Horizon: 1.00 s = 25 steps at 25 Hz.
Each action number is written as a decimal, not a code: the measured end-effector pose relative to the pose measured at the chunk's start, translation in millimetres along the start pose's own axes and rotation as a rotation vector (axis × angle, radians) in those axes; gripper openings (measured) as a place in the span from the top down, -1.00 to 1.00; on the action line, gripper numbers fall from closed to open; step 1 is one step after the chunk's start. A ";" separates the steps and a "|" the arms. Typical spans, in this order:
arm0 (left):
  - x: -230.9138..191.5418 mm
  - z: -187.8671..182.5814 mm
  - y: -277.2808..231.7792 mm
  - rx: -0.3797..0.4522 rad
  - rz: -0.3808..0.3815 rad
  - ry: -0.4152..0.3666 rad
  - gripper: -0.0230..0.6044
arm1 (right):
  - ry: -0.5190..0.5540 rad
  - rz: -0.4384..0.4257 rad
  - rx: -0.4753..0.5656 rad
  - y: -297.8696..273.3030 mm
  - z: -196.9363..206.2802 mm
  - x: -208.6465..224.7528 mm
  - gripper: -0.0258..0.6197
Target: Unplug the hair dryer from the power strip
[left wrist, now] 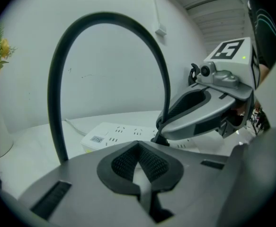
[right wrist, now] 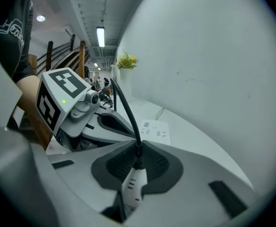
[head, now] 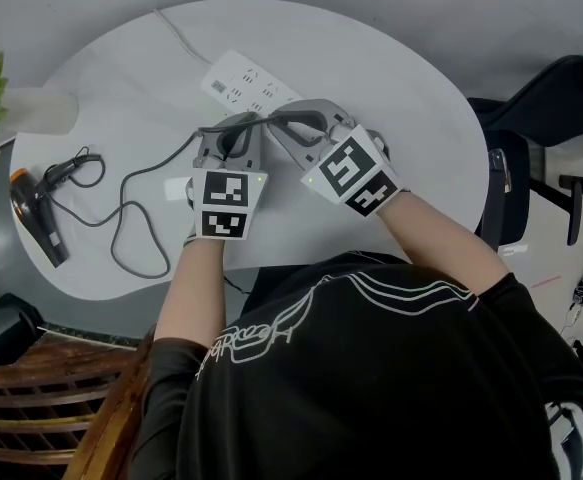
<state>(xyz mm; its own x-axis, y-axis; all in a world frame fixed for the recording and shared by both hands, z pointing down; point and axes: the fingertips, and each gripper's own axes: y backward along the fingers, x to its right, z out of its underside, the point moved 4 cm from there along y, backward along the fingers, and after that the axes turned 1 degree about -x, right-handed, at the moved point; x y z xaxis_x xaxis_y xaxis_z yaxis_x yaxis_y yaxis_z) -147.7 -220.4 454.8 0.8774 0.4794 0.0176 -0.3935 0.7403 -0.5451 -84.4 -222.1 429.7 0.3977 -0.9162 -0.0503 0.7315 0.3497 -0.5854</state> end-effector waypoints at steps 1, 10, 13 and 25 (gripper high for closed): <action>-0.3 0.0 0.0 0.001 0.002 -0.003 0.92 | -0.021 -0.007 0.002 -0.2 0.4 1.1 0.84; -0.8 0.6 -0.9 -0.004 0.001 0.001 0.92 | -0.141 -0.031 0.042 0.7 1.2 8.3 0.84; -1.0 0.9 -1.3 -0.005 -0.008 0.007 0.92 | -0.075 -0.010 0.025 0.2 -2.3 -0.4 0.84; 0.9 -1.1 -3.7 -0.025 -0.003 -0.041 0.92 | -0.274 -0.038 0.054 2.0 6.7 13.9 0.84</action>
<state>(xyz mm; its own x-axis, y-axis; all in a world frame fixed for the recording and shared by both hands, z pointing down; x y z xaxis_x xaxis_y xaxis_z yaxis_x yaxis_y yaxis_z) -145.2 -223.3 455.9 0.8665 0.4963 0.0532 -0.3834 0.7300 -0.5658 -73.7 -232.9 433.3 0.4989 -0.8442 0.1961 0.7744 0.3327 -0.5382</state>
